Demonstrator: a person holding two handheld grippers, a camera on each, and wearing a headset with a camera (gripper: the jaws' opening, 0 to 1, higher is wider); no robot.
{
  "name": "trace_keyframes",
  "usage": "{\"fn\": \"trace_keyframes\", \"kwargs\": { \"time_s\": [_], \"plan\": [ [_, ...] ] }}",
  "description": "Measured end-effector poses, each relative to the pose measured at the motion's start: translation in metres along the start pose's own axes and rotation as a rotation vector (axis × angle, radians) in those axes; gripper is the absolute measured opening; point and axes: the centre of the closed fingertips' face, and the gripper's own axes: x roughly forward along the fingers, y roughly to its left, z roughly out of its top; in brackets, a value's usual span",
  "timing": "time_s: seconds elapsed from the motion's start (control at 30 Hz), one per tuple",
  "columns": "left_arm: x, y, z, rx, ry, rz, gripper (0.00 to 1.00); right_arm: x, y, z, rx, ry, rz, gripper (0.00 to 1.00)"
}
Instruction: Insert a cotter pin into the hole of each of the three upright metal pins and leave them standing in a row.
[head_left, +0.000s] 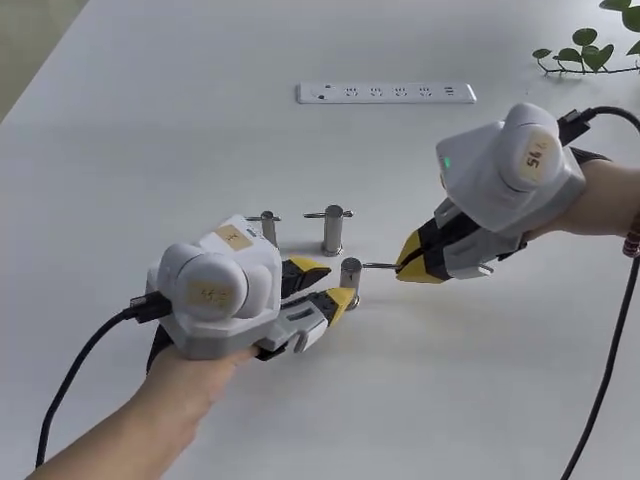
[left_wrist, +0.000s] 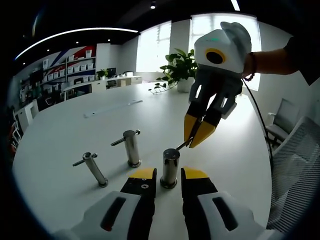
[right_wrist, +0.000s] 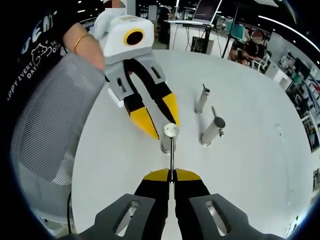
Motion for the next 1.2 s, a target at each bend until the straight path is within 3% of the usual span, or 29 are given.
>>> {"fn": "trace_keyframes", "kwargs": {
  "time_s": [0.37,0.7,1.2],
  "plan": [
    [0.011,-0.006,-0.008,-0.019,0.027,-0.016,0.16,0.003,0.002,0.002,-0.010,0.001,0.021,0.00],
    [0.016,-0.002,-0.015,-0.042,0.043,-0.006,0.13,0.005,0.003,0.006,-0.026,0.006,0.025,0.00],
    [0.018,-0.001,-0.018,-0.067,0.019,0.019,0.12,0.008,0.003,0.014,-0.034,0.015,0.024,0.00]
  ]
}}
